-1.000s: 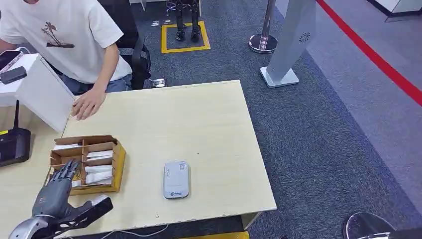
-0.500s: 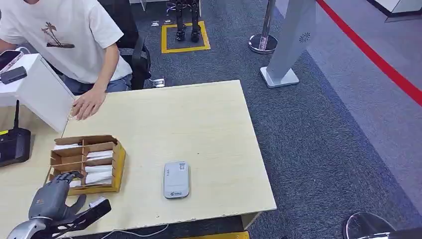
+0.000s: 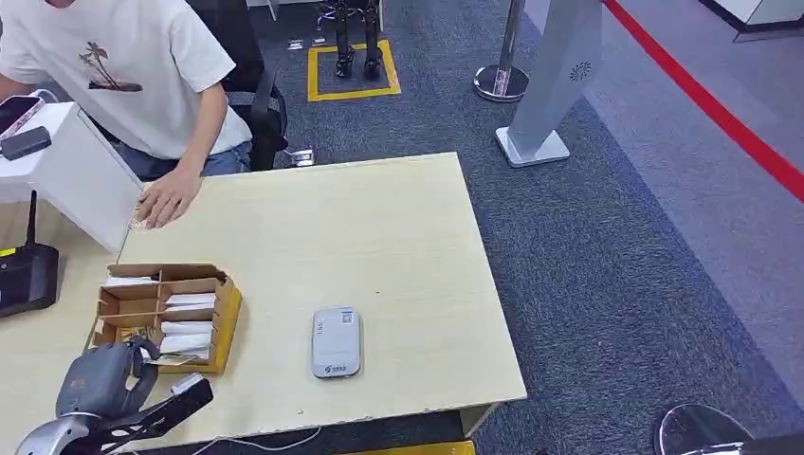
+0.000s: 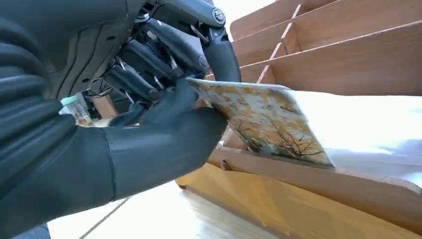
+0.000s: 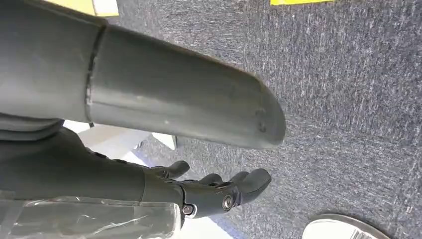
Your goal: Pass the card to the sensor for recognition and then transmit it.
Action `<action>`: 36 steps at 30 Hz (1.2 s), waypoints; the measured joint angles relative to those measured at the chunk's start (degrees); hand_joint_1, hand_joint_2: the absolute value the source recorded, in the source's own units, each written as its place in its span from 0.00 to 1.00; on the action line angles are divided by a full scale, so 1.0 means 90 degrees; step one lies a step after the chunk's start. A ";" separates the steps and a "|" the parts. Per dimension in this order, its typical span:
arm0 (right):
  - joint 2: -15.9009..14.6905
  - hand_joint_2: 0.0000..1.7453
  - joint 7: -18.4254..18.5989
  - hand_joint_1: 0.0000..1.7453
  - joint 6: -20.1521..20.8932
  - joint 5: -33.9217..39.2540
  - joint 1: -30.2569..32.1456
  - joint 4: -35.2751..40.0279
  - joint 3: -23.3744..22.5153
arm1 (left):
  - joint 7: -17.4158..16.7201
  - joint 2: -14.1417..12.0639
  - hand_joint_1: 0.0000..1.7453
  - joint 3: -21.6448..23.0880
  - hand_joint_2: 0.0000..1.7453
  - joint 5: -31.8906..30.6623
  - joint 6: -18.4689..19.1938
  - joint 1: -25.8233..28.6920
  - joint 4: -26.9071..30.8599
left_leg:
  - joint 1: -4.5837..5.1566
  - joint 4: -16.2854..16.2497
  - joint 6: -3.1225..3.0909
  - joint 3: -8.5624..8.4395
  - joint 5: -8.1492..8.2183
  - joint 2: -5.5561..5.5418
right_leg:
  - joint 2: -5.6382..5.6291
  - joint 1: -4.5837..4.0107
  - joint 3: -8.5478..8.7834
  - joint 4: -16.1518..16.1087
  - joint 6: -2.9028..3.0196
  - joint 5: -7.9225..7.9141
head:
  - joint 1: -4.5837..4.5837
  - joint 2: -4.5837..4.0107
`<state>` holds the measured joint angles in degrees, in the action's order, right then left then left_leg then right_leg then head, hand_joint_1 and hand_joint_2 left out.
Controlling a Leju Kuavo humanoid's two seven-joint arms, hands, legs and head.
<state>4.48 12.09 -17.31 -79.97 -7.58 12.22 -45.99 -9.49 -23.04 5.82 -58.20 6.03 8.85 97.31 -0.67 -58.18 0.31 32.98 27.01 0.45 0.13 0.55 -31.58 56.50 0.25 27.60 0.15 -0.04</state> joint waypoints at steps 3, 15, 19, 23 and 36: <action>0.0000 0.00 -0.0005 0.00 0.0019 0.0002 0.0000 0.0000 0.0024 | 0.0007 0.0010 1.00 0.0000 1.00 0.0017 0.0000 0.0000 0.0000 | 0.0000 0.0000 0.0000 0.0000 0.0000 0.0000 | 0.0000 0.0000 0.0000 0.0000 0.0000 0.0000 | 0.0000 -0.0002; 0.0000 0.00 -0.0027 0.00 0.0034 0.0019 0.0001 0.0000 0.0078 | 0.0087 0.0066 1.00 0.0000 1.00 0.0009 -0.0110 -0.0001 0.0002 | 0.0000 0.0000 0.0000 0.0000 0.0000 0.0000 | 0.0000 0.0000 -0.0001 0.0000 0.0000 0.0000 | 0.0000 0.0000; 0.0000 0.00 -0.0036 0.00 0.0034 0.0039 0.0003 0.0000 0.0078 | 0.0138 0.0141 1.00 -0.0032 1.00 -0.0068 -0.0437 -0.0044 0.0068 | 0.0000 0.0000 0.0000 0.0000 0.0000 0.0000 | 0.0000 0.0000 -0.0001 0.0000 0.0000 0.0000 | -0.0002 0.0000; 0.0000 0.00 -0.0087 0.00 0.0034 0.0046 0.0010 0.0000 0.0078 | 0.0158 0.0206 1.00 -0.0190 1.00 -0.0095 -0.0588 -0.0171 0.0156 | 0.0000 0.0000 0.0000 -0.0001 0.0000 0.0001 | -0.0001 0.0000 -0.0001 0.0000 0.0000 0.0000 | 0.0000 -0.0002; 0.0000 0.00 -0.0148 0.00 0.0053 -0.0051 0.0025 0.0000 0.0104 | 0.0486 0.0141 1.00 -0.1447 1.00 0.0214 -0.0903 -0.1685 -0.0073 | -0.0003 0.0000 0.0003 -0.0001 -0.0006 -0.0002 | 0.0003 -0.0002 -0.0001 0.0003 0.0004 -0.0004 | 0.0000 0.0000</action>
<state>4.48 10.75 -16.83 -80.43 -7.36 12.22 -45.05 -5.11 -21.77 -7.21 -56.28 -2.10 -6.32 96.65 -0.70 -58.18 0.34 32.97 26.95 0.43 0.15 0.54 -31.58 56.53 0.28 27.56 0.15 -0.04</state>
